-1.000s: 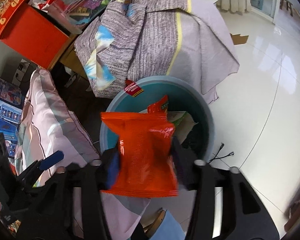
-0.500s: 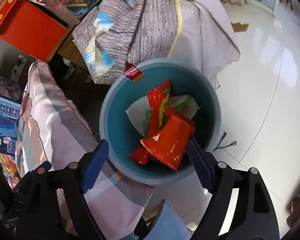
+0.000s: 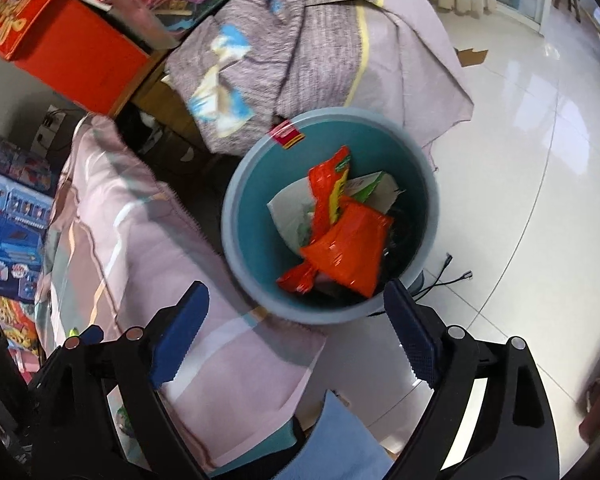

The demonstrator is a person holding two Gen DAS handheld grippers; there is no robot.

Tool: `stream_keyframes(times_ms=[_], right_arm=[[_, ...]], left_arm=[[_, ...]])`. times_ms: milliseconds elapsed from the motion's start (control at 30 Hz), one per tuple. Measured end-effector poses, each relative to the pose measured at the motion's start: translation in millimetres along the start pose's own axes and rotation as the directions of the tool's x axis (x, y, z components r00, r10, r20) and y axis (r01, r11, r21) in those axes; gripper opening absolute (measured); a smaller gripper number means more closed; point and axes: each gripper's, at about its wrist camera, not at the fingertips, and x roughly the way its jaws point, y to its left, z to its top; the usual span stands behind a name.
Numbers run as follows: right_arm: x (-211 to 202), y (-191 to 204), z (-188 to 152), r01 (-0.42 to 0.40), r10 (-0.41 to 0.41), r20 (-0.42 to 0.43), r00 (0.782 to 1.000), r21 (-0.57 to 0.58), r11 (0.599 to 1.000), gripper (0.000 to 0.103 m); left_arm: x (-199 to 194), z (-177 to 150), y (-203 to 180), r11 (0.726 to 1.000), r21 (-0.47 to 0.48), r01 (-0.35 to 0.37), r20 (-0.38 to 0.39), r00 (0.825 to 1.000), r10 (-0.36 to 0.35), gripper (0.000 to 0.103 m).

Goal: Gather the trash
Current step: 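Move both tools back over the remaining trash on the table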

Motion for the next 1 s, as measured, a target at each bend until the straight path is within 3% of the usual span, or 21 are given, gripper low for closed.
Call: stream_keyframes(times_ms=[567, 1000], right_arm=[[-18.9, 95.8, -76.6, -0.045, 0.042, -0.026, 0.999, -0.167, 0.985, 0.086], [17.5, 184.2, -163.2, -0.124, 0.057, -0.198, 0.979, -0.348, 0.929, 0.086]], left_arm=[[-73.7, -67.6, 69.8, 0.996, -0.089, -0.032, 0.097, 0.994, 0.041, 0.099], [-119.7, -139.8, 156.7, 0.965, -0.242, -0.102, 0.132, 0.982, 0.137, 0.099]])
